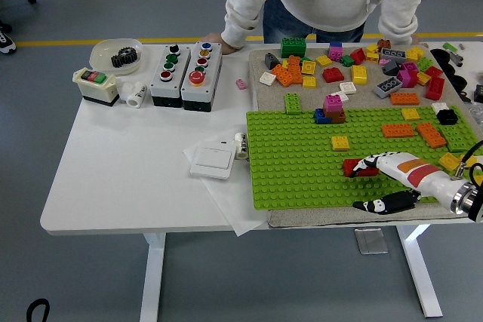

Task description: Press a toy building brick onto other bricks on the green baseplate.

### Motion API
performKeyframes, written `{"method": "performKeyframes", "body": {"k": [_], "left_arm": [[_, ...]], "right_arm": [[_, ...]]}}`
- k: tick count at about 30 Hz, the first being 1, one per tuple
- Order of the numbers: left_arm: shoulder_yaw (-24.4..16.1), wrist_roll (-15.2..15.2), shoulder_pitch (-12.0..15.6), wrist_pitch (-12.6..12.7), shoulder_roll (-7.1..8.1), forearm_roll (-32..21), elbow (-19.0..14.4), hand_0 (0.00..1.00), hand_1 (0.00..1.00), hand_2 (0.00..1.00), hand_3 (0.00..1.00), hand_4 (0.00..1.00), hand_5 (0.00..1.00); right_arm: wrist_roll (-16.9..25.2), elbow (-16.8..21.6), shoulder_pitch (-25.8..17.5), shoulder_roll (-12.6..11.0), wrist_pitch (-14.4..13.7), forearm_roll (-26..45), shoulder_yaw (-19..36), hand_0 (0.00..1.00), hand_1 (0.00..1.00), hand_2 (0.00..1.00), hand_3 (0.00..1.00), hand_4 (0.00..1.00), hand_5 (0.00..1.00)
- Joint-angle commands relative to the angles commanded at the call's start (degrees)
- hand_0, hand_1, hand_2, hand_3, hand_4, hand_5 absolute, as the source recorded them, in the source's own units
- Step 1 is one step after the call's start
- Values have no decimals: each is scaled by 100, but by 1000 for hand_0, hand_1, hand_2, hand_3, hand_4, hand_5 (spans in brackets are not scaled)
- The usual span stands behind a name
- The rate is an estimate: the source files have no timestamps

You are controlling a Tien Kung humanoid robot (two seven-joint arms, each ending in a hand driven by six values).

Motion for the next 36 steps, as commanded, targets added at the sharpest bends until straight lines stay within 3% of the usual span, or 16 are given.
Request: {"method": "performKeyframes", "body": {"k": [10, 14, 16, 21, 22, 25, 33, 34, 36], "left_arm": [[-9, 0, 25, -13, 2, 16, -2, 754, 753, 731, 599, 670, 601], [-20, 1, 35, -27, 3, 42, -5, 754, 753, 731, 599, 670, 601], [-25, 3, 37, -39, 5, 56, -8, 754, 753, 732, 598, 670, 602], [-35, 6, 42, -56, 9, 69, -13, 754, 753, 732, 598, 670, 602], [-35, 6, 43, -58, 10, 69, -14, 754, 753, 730, 599, 669, 601], [-31, 5, 43, -64, 17, 57, -16, 754, 753, 730, 599, 669, 601], [-1, 16, -2, -89, 40, 6, -23, 753, 753, 729, 598, 670, 602], [3, 21, -9, -89, 43, -7, -23, 755, 753, 727, 597, 670, 601], [16, 27, -18, -88, 49, -32, -24, 755, 753, 727, 597, 670, 601]], "right_arm": [[103, 109, 8, -10, -53, 209, 95, 814, 764, 779, 705, 877, 619], [154, 2, 120, 35, -197, 378, 26, 814, 764, 779, 705, 877, 619], [117, -147, 261, 88, -477, 459, -97, 797, 749, 771, 744, 888, 569], [-243, -537, 660, 236, -1326, 544, -461, 797, 749, 771, 744, 888, 569], [-283, -591, 725, 254, -1443, 559, -509, 791, 734, 763, 775, 953, 497], [-425, -823, 1014, 341, -1665, 578, -765, 791, 734, 763, 775, 953, 497], [-571, -1514, 1719, 670, -1650, 611, -1366, 786, 714, 747, 747, 966, 455], [-573, -1617, 1812, 724, -1648, 595, -1469, 764, 690, 728, 684, 955, 434], [-592, -1802, 1951, 812, -1648, 580, -1638, 764, 690, 728, 684, 955, 434]]}}
